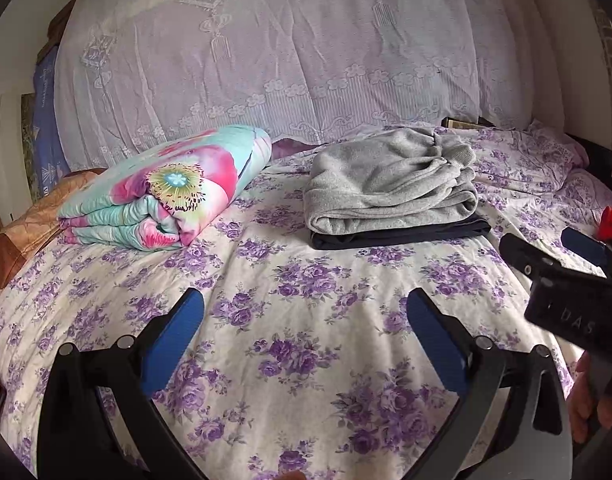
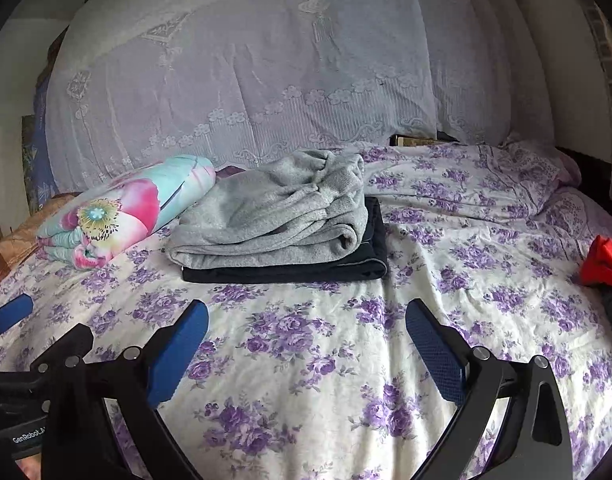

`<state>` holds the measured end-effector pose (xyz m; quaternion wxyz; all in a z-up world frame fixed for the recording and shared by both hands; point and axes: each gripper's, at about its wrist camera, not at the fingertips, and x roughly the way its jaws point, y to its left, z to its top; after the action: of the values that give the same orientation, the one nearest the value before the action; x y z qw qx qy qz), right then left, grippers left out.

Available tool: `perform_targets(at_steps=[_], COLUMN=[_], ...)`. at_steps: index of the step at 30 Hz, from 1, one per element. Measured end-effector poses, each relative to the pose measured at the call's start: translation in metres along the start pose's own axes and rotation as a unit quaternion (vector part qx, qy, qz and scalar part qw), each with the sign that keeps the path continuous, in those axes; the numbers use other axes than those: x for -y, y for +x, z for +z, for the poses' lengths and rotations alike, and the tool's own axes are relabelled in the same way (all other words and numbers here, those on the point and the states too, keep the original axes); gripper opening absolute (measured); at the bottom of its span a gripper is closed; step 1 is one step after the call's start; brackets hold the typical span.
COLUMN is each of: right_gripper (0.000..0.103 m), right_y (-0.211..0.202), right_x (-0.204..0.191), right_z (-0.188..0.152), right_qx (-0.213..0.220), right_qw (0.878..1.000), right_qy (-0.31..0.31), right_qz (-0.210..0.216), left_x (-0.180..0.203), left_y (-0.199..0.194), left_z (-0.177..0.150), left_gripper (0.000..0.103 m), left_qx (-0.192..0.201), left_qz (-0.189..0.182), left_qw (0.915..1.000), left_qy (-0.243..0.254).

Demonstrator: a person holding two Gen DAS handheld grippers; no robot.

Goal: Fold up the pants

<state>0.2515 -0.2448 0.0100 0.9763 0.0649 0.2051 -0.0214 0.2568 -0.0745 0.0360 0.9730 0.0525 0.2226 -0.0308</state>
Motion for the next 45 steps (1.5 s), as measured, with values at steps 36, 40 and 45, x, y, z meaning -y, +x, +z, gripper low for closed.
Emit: perform_targets(at_steps=[36, 40, 45], right_gripper=[0.099, 0.099, 0.099], right_y=[0.002, 0.001, 0.002], right_x=[-0.001, -0.001, 0.000], right_z=[-0.001, 0.000, 0.000], right_qx=[-0.003, -0.003, -0.005], right_qw=[1.000, 1.000, 1.000], right_qy=[-0.003, -0.003, -0.001], right_qz=[0.006, 0.006, 0.007], left_x=[-0.001, 0.002, 0.010], left_y=[0.025, 0.018, 0.013], left_z=[-0.002, 0.000, 0.000], left_gripper=[0.099, 0.099, 0.099], left_qx=[-0.042, -0.026, -0.017], left_qz=[-0.001, -0.001, -0.008], left_qw=[0.9990, 0.9997, 0.9997], left_qy=[-0.014, -0.005, 0.013])
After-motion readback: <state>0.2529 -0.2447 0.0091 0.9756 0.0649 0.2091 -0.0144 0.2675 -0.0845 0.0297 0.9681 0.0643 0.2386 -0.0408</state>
